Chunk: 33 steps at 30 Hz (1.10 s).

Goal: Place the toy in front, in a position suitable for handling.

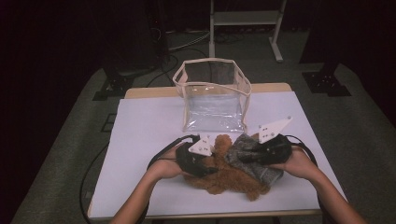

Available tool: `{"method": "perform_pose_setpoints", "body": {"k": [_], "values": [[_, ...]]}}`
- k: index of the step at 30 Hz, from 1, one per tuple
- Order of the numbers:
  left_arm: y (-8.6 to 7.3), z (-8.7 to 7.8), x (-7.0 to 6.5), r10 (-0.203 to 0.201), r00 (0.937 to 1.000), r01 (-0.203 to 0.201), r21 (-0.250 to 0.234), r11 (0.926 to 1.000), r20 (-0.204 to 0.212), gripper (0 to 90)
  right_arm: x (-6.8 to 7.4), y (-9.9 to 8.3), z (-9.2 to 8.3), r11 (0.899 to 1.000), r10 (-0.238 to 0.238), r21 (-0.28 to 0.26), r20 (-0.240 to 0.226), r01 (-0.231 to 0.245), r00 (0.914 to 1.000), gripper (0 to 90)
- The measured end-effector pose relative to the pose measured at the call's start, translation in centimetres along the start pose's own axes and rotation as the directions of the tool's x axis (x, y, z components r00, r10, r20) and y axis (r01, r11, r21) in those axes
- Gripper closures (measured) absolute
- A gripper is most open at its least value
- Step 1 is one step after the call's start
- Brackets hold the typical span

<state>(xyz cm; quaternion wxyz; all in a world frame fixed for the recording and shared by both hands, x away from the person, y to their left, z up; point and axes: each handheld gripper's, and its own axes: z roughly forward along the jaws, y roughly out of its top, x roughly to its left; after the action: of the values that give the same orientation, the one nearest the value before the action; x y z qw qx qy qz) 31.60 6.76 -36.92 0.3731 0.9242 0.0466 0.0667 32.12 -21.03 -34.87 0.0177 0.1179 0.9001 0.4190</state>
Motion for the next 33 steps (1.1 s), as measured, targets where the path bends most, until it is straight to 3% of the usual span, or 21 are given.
{"method": "perform_pose_setpoints", "body": {"k": [4,11,20,29,33], "values": [[-0.1,0.0,0.0,0.003,1.0000,-0.003,-0.002,1.0000,-0.003,48.4,-0.5,-2.1,-2.1,0.998,0.063,-0.024,0.040,-0.062,0.9972,80.1],[0.1,0.0,-0.1,0.013,0.9999,-0.012,0.013,0.9998,-0.007,48.0,-0.8,-3.5,-4.3,0.996,0.092,-0.021,0.109,-0.090,0.9898,80.1],[0.1,0.0,-0.1,0.019,0.9998,-0.019,0.016,0.9997,-0.003,47.6,-3.5,-3.5,-4.0,0.988,0.149,-0.058,0.115,-0.143,0.9821,80.1],[0.1,0.0,-0.1,0.020,0.9998,-0.020,0.017,0.9997,-0.005,47.7,-3.2,-4.9,-4.8,0.984,0.173,-0.056,0.132,-0.167,0.9759,80.1],[0.2,0.1,-0.1,0.016,0.9999,-0.016,0.017,0.9997,-0.001,47.5,-2.5,-5.0,-5.0,0.986,0.164,-0.063,0.129,-0.157,0.9780,80.1]]}}
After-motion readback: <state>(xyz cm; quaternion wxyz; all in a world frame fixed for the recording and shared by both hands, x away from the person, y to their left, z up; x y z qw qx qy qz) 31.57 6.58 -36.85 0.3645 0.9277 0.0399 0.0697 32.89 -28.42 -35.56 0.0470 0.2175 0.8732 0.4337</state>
